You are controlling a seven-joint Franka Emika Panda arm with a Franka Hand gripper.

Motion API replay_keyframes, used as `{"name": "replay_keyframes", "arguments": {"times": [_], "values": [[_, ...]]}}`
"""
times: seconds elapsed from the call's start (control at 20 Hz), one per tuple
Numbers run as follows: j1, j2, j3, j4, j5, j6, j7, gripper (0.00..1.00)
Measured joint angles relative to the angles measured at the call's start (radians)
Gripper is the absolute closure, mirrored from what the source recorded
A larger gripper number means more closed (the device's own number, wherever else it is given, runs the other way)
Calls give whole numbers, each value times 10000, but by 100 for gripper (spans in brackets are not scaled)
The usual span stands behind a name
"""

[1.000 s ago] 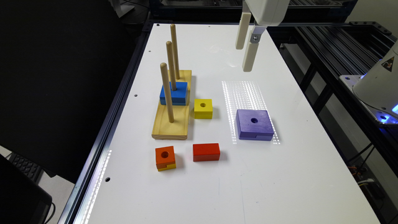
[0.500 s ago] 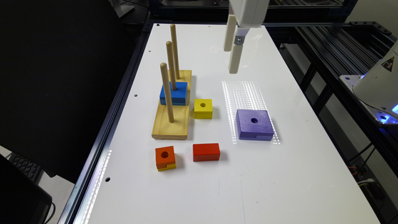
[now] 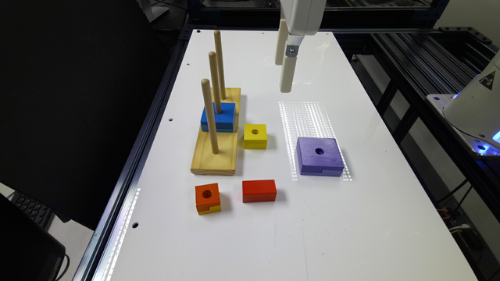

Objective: Pick up yellow block.

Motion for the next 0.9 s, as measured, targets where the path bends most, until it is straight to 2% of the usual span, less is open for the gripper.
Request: {"name": "replay_keyframes", "arguments": {"times": [0.35,0.55,0.9], "values": [[-104,232,-3,299,-16,0,-24,0],[-145,545,-3,636,-27,-1,-37,0],[-157,937,-3,1043,-31,-1,-41,0]]}}
